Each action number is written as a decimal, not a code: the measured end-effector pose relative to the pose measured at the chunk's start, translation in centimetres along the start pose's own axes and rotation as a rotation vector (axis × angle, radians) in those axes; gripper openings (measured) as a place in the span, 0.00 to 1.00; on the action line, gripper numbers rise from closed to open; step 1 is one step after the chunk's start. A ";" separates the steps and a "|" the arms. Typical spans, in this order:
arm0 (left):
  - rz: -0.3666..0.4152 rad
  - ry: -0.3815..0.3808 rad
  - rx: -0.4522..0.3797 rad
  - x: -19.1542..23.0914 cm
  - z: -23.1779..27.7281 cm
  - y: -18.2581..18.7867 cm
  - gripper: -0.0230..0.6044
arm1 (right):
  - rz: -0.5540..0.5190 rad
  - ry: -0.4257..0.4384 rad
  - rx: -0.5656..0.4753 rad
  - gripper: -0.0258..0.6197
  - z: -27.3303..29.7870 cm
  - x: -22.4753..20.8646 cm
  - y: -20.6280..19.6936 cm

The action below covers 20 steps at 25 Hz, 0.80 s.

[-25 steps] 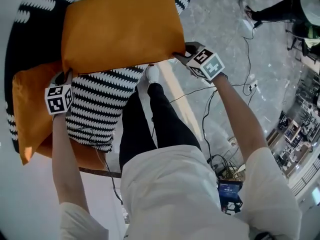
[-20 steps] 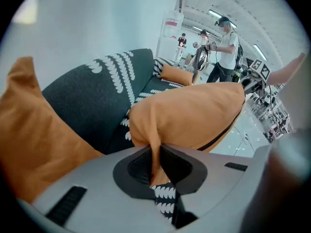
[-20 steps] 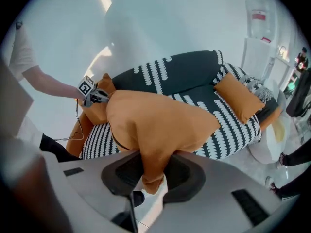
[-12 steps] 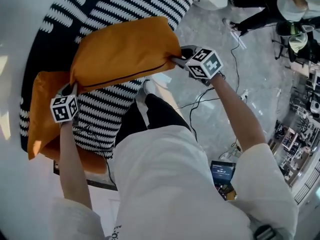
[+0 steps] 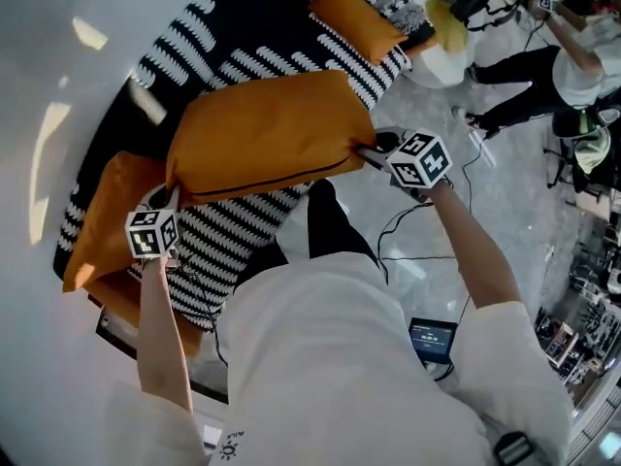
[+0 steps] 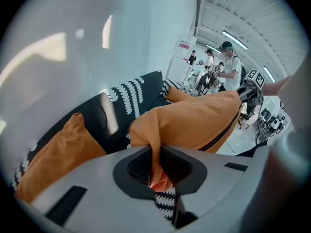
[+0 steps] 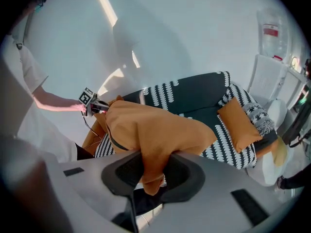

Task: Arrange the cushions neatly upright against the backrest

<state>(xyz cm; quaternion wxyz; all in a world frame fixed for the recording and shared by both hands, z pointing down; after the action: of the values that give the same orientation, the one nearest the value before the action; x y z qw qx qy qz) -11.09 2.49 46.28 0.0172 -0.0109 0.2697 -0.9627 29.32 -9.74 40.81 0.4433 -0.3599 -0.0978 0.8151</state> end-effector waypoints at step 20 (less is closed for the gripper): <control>-0.326 0.245 0.087 -14.5 1.5 4.6 0.11 | -0.175 0.229 0.070 0.22 -5.9 -19.2 8.5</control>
<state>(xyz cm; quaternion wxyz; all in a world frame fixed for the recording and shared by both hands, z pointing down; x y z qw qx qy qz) 3.52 -1.67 45.01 -0.1715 0.0636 0.2227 -0.9576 34.42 -30.92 42.02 0.5333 -0.4246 -0.0491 0.7300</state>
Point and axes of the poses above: the fingertips, and each gripper's own axes: z forward along the fingers, x to its left, y out of its top, the point moved 1 cm from there along -z, backward along the fingers, and after that the axes turned 13 degrees about y, right-handed, at the moved point
